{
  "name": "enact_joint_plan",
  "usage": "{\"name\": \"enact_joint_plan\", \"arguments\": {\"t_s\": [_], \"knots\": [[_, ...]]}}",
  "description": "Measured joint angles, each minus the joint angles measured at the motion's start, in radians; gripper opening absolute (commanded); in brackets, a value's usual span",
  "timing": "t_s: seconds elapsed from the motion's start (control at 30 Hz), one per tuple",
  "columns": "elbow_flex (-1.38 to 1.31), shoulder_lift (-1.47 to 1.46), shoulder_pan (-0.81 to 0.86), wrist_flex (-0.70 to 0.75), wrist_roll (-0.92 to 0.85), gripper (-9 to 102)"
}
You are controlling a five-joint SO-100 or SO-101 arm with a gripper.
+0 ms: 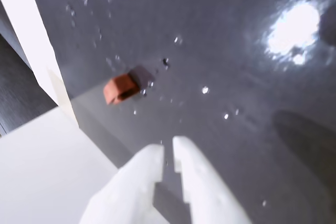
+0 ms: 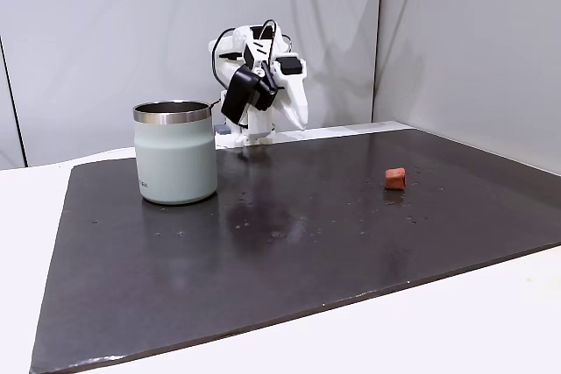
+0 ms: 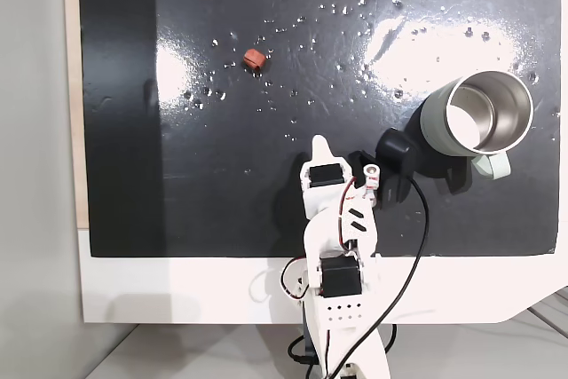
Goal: Grasp a cube and put it in the cup.
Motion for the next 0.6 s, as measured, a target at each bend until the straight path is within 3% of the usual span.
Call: {"name": "enact_joint_plan", "arguments": {"t_s": [0.6], "knots": [[-0.963,-0.965,-0.087,0.163,-0.034,0]]}}
